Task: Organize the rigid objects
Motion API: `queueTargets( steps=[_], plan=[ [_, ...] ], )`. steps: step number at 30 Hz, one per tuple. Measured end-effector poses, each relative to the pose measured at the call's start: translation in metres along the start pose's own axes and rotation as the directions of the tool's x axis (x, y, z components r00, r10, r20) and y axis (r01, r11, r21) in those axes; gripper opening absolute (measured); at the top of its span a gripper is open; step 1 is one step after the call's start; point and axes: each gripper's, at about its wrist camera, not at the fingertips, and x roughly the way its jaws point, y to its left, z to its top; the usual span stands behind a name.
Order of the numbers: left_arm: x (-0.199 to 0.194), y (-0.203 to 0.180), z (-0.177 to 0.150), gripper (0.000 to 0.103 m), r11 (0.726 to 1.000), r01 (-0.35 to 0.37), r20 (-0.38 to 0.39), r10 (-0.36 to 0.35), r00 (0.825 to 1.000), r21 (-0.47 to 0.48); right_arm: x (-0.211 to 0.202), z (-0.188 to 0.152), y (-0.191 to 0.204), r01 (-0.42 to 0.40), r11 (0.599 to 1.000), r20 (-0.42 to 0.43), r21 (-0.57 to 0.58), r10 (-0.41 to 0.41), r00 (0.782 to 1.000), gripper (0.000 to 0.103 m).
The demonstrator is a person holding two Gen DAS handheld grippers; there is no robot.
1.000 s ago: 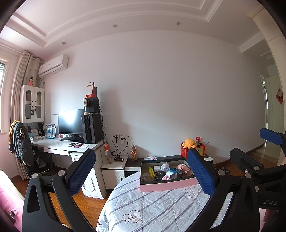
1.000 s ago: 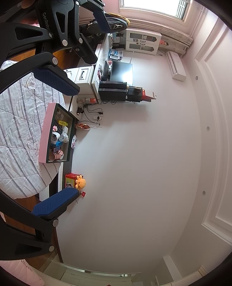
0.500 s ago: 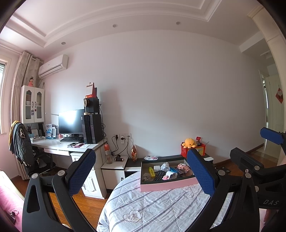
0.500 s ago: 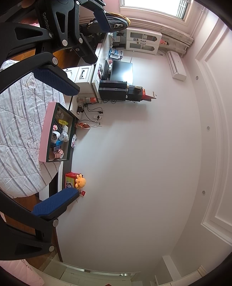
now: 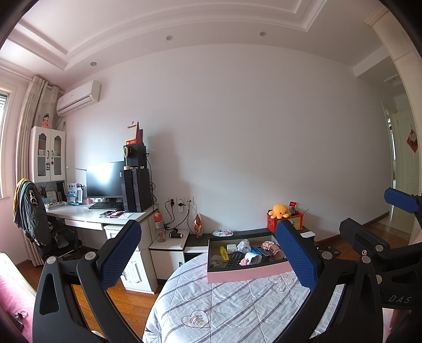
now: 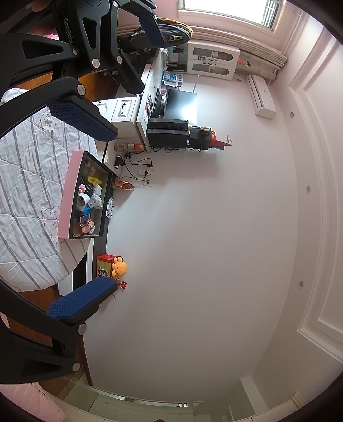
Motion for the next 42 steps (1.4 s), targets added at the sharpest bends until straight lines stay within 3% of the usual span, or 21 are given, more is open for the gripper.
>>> queueTargets(
  steps=[42],
  plan=[
    [-0.0029,0.0051,-0.0032,0.103,1.000,-0.003,-0.001,0.003,1.000,0.005,0.0021,-0.0027,0.0013,-0.005,1.000,-0.005,-0.010,0.005,1.000,0.103]
  ],
)
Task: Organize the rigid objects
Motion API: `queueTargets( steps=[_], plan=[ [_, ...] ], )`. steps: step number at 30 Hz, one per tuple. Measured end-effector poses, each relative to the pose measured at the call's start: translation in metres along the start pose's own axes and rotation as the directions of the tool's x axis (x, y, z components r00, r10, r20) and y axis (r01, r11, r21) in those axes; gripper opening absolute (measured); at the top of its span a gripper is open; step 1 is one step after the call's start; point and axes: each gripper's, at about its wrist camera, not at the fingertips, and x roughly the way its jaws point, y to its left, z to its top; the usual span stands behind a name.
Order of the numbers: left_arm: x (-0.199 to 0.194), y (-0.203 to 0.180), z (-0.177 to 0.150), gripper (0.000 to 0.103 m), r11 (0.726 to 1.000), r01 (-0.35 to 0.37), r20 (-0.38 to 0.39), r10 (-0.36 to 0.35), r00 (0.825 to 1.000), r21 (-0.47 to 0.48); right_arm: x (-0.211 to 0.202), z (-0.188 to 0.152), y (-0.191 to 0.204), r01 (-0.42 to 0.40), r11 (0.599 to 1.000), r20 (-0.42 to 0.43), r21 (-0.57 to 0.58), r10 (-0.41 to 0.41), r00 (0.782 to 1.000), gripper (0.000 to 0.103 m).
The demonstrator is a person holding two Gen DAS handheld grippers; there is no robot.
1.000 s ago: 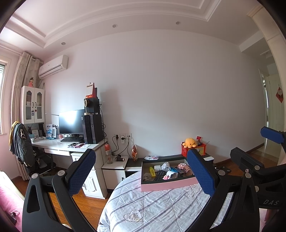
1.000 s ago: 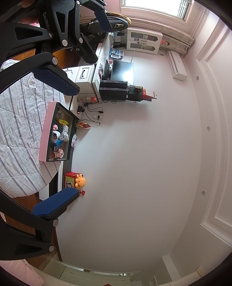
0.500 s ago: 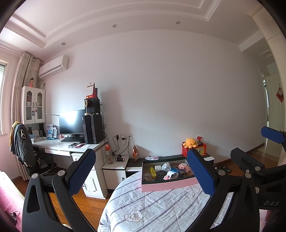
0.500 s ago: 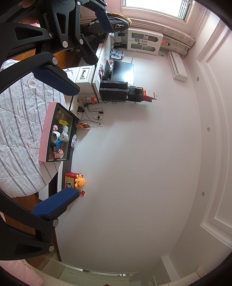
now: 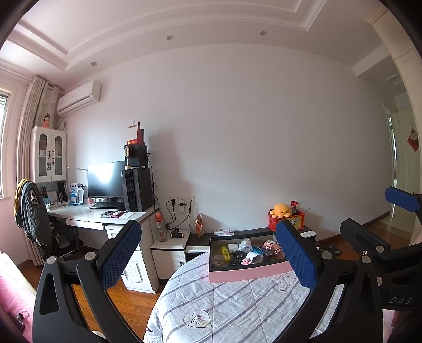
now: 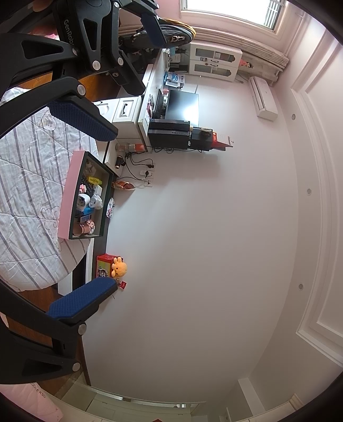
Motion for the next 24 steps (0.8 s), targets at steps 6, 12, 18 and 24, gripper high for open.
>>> queueTargets(
  steps=[6,12,18,24],
  plan=[
    [0.0010,-0.0008,0.0012,0.103,1.000,-0.001,0.001,0.001,1.000,0.000,-0.0003,0.0000,0.0003,-0.001,1.000,0.000,0.001,0.001,1.000,0.103],
    [0.0011,0.0004,-0.0007,0.103,1.000,0.003,-0.005,-0.003,1.000,-0.001,-0.0032,-0.0007,0.0013,0.003,1.000,-0.002,-0.003,-0.003,1.000,0.103],
    [0.0011,0.0005,-0.0012,0.103,1.000,0.007,-0.002,-0.007,1.000,-0.002,-0.0026,-0.0014,0.0002,0.002,1.000,-0.001,-0.002,-0.002,1.000,0.103],
    [0.0001,0.0004,-0.0003,0.103,1.000,0.015,0.025,-0.015,1.000,-0.007,-0.0032,-0.0015,-0.0005,0.005,1.000,0.006,-0.002,-0.005,1.000,0.103]
  ],
)
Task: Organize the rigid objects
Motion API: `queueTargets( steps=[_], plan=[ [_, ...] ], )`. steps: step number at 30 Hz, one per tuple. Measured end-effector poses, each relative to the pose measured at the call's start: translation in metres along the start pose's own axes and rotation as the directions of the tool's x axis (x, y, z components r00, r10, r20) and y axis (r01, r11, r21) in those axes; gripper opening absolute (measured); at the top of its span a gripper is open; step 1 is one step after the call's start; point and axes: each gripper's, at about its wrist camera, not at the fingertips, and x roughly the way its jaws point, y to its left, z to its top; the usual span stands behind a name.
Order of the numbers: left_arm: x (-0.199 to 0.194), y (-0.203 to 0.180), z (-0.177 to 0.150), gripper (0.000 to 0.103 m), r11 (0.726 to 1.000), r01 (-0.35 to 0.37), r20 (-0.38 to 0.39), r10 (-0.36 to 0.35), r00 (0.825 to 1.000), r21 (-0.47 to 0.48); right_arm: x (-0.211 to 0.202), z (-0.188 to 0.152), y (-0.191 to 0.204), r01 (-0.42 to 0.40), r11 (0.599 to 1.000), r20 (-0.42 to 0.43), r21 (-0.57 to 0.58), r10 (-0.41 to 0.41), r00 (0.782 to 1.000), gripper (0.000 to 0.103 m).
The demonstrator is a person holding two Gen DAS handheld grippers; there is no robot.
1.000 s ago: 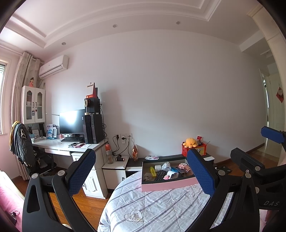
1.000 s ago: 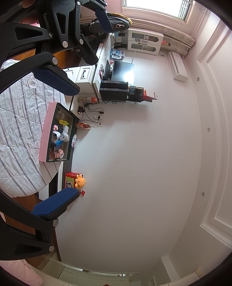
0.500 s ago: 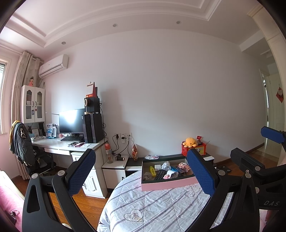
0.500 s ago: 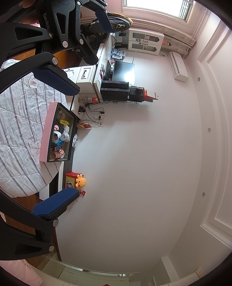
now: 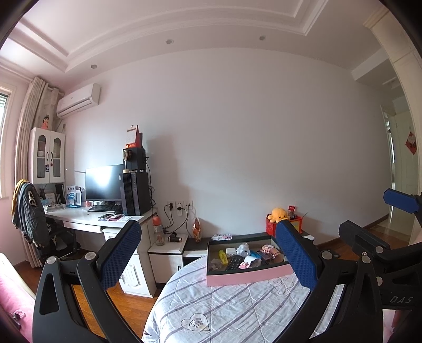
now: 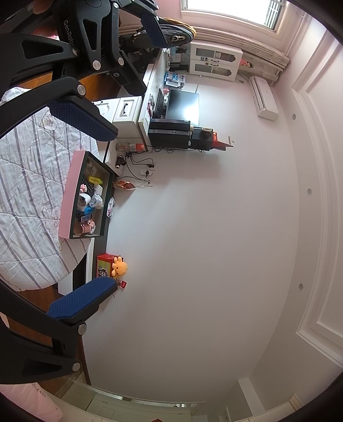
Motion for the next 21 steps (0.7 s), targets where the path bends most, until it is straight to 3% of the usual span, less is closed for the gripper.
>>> queueTargets(
  steps=[21],
  plan=[
    [-0.0018,-0.0007,0.0040,0.103,1.000,-0.002,0.002,0.002,1.000,0.008,-0.0009,0.0010,-0.0029,0.005,1.000,-0.005,0.000,-0.005,1.000,0.103]
  ],
)
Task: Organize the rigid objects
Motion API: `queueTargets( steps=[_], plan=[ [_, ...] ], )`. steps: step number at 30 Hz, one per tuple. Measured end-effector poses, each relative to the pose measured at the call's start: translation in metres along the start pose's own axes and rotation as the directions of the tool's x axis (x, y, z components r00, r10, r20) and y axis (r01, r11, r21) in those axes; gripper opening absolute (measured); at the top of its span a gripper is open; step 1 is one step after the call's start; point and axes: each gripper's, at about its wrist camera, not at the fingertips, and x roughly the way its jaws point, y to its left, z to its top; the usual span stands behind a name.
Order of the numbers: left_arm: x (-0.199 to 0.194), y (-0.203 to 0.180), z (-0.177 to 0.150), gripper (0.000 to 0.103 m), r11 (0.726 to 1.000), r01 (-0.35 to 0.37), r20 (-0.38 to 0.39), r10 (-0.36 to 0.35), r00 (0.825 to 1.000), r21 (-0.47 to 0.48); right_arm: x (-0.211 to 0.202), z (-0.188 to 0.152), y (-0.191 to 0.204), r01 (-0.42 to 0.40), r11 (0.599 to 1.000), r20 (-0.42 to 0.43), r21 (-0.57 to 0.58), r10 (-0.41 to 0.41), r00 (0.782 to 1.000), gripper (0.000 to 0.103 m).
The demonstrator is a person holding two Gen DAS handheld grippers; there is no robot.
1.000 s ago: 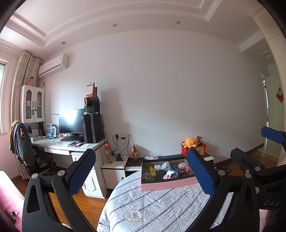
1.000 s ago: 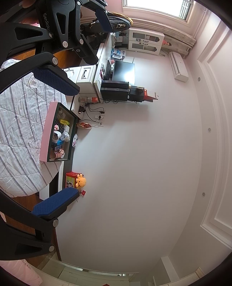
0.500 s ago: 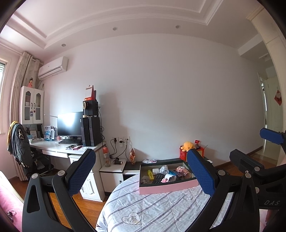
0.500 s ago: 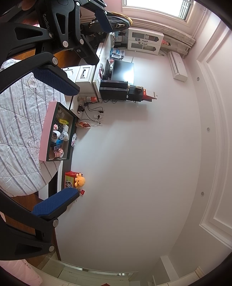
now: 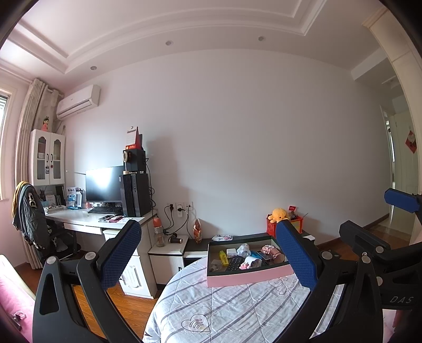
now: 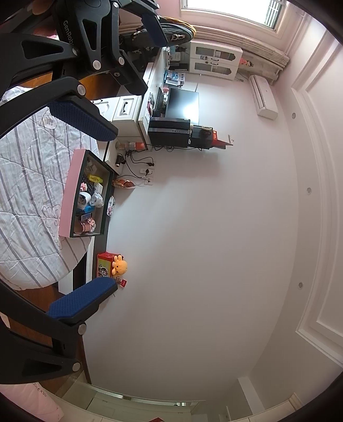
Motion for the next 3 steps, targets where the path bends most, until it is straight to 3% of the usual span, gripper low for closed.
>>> queueTargets(
  steps=[3],
  plan=[
    [0.0002,0.0000,0.0001,0.103,1.000,0.002,0.001,-0.002,1.000,0.000,0.0001,0.0000,0.0003,-0.001,1.000,0.001,0.002,0.001,1.000,0.103]
  ],
)
